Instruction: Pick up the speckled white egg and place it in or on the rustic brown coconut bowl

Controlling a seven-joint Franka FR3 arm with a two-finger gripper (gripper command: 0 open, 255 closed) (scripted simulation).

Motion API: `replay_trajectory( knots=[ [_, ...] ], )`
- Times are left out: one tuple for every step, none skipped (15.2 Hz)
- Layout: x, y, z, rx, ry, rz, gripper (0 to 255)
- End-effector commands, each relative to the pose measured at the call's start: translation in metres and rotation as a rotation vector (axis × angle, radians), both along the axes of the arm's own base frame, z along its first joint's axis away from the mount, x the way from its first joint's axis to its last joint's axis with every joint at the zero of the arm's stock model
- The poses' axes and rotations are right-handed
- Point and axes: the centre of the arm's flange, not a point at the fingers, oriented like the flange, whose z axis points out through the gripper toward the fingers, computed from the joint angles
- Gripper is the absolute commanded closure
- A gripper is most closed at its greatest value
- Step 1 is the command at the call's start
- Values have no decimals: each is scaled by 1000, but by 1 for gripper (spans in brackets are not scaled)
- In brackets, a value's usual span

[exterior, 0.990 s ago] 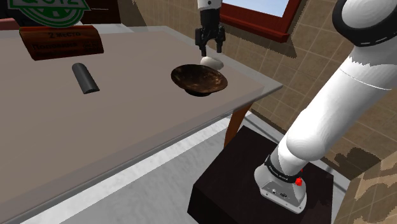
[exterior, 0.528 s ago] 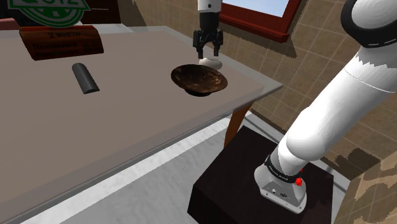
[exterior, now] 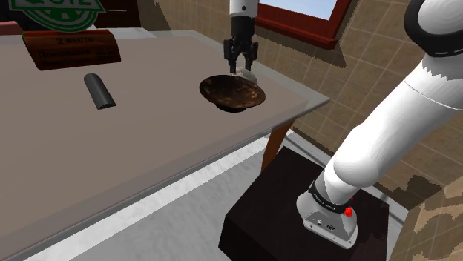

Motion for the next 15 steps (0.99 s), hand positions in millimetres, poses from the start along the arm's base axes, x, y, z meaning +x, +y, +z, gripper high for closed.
replay_trajectory(
  knots=[
    [-6, -18, -12, -149, 41, 22, 255],
    [-11, -21, -17, -148, 42, 23, 255],
    [-4, -27, -11, -148, 43, 20, 255],
    [-9, -31, -4, -149, 45, 18, 255],
    [-10, -35, 1, -149, 46, 16, 255],
    [-16, -33, -3, -148, 45, 18, 255],
    [7, -25, -12, -150, 42, 20, 255],
    [7, -25, -6, -150, 42, 20, 255],
    [7, -25, -1, -150, 42, 20, 255],
    [7, -25, 4, -150, 42, 20, 255],
    [7, -25, 10, -150, 42, 20, 255],
    [7, -25, 15, -150, 42, 20, 255],
    [7, -25, 20, -150, 42, 20, 255],
    [6, -16, 26, -97, 15, 18, 255],
    [6, -16, 26, -97, 15, 18, 0]
  ],
)
